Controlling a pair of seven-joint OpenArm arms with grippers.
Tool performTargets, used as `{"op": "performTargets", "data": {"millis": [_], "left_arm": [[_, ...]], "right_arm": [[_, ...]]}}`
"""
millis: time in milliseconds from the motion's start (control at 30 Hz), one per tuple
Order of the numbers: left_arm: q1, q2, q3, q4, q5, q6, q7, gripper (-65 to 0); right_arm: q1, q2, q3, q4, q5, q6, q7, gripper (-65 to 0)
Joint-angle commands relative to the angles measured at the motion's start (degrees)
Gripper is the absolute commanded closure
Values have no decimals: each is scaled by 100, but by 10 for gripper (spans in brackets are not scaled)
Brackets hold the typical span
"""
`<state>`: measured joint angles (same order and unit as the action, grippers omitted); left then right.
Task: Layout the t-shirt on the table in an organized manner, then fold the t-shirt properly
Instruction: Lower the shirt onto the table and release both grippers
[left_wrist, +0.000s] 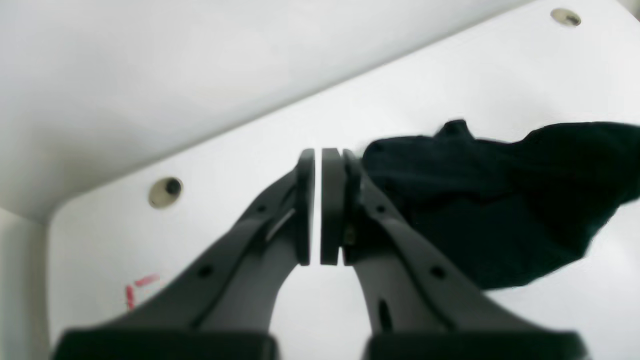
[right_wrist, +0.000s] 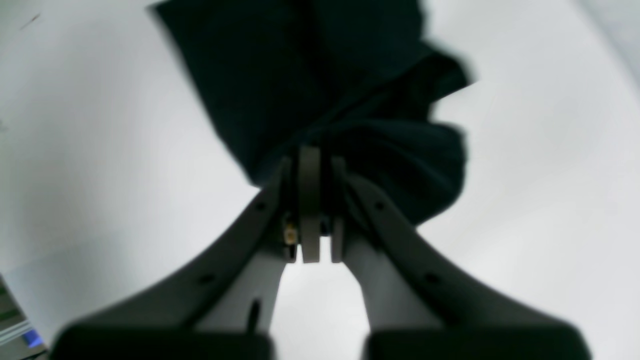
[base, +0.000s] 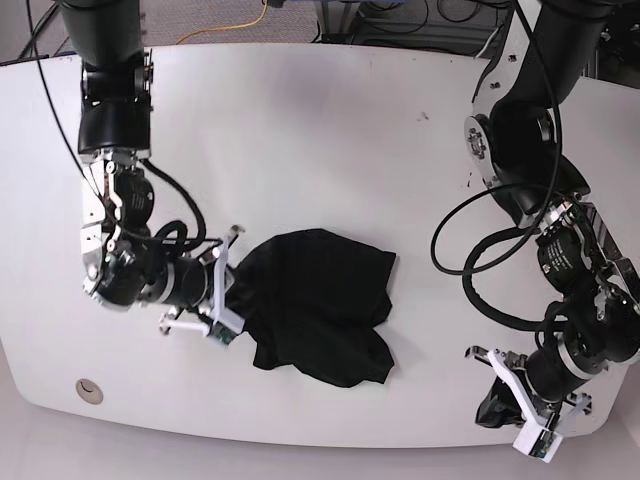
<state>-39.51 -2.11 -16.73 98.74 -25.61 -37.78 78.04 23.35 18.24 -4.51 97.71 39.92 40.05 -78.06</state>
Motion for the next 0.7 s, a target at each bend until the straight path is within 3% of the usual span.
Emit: {"op": "performTargets", "data": {"millis": [0, 233, 367, 500, 667], "left_arm": [[-54, 4, 16, 65, -99, -7, -160, 0], [403, 4, 16, 65, -99, -7, -160, 0], [685, 4, 16, 91, -99, -7, -160, 0], [975, -13, 7, 100, -99, -7, -160, 0], [1353, -215, -2, 100, -99, -7, -160, 0]], "right_arm": [[-239, -9, 43, 475, 56, -5, 127, -117], [-1250, -167, 43, 1196, 56, -5, 127, -439], [-1645, -202, 34, 1504, 65, -5, 127, -568], [-1874, -184, 34, 1706, 91, -5, 127, -623], [-1909, -149, 245, 1785, 91, -5, 127, -621]]}}
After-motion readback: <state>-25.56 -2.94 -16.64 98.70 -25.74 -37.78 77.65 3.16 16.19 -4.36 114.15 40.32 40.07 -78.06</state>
